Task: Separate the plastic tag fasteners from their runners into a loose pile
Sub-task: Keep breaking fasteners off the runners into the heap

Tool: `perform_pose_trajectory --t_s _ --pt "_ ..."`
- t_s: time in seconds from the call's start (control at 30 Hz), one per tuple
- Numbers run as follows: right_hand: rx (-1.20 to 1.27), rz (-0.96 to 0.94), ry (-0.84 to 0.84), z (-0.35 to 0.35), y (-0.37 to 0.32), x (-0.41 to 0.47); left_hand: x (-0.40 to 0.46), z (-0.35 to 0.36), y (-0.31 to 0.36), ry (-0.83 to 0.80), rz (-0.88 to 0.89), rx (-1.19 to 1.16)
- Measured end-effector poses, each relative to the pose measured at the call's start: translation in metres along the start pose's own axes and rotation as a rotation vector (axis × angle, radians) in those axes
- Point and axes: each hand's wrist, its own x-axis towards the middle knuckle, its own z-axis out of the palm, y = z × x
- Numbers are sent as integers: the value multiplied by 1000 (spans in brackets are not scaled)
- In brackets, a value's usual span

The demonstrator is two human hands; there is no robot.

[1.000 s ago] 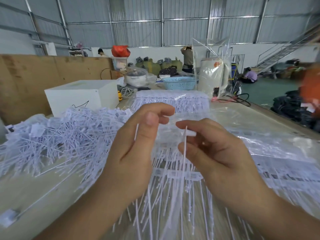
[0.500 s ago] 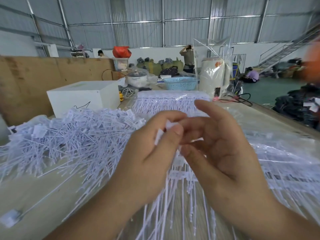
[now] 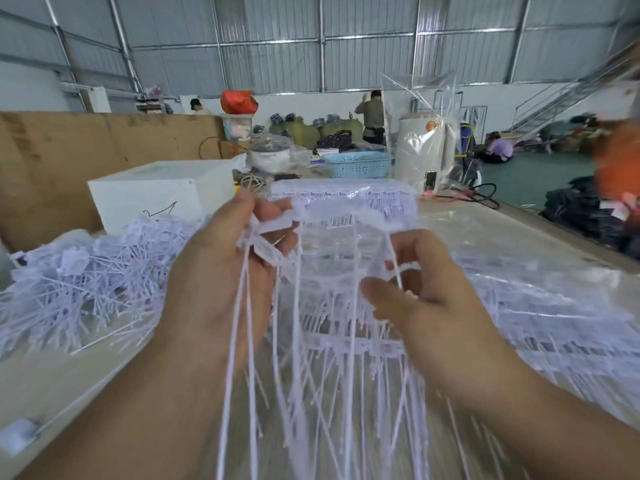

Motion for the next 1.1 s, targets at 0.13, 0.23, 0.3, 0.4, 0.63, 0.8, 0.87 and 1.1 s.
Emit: perform_pose_trajectory --t_s 0.13,0.23,0.3,0.4,0.63,0.8,0.87,1.1 --pt "0 -119 104 -8 -3 1 -7 -6 -16 -30 74 364" --pt "-146 -217 197 -9 0 2 -10 -5 -25 -118 48 478" --pt "-271 -295 291 -12 0 4 -11 -7 -25 -187 73 604" --pt "-414 -398 398 -19 1 8 -16 -8 -25 -259 161 783" --pt "-493 -597 215 -22 -2 10 -16 -9 -28 -131 470 969" --pt "-425 -701 8 -22 -8 1 -16 -13 -25 -120 476 839" --pt "-465 -740 57 -23 -10 -1 -15 -15 -27 -130 453 811" --pt "-660 -1088 322 -28 -18 -4 -19 -7 -25 -252 620 1027"
